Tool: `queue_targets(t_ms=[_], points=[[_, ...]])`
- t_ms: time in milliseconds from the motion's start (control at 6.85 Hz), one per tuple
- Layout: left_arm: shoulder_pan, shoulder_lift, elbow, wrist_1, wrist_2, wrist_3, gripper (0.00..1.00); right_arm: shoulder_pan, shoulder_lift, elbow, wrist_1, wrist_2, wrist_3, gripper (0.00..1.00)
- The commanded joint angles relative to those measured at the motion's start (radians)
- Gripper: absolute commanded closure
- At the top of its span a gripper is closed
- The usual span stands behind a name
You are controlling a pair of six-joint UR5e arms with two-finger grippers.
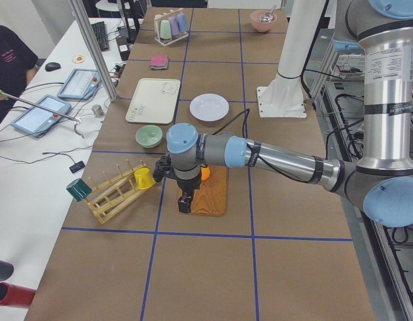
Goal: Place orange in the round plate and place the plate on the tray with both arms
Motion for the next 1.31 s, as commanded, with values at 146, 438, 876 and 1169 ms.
queue_targets(t_ms=[146, 438, 876, 1169], points=[[0.001, -0.001, -0.008, 0.000, -0.001, -0.002, 0.01, -0.008, 0.005, 0.012, 0.003, 0.014, 0.004, 0.00], [0.010, -0.010, -0.043, -0.026, -0.001, -0.147, 0.00, -0.076, 0.045, 0.023, 0.012, 0.185, 0.199, 0.00], [0.082, -0.054, -0.059, -0.038, -0.003, -0.276, 0.01, -0.257, 0.120, -0.007, 0.339, 0.322, 0.503, 0.00], [0.174, -0.056, -0.057, -0.118, -0.003, -0.449, 0.01, -0.348, 0.160, -0.021, 0.457, 0.282, 0.797, 0.00]])
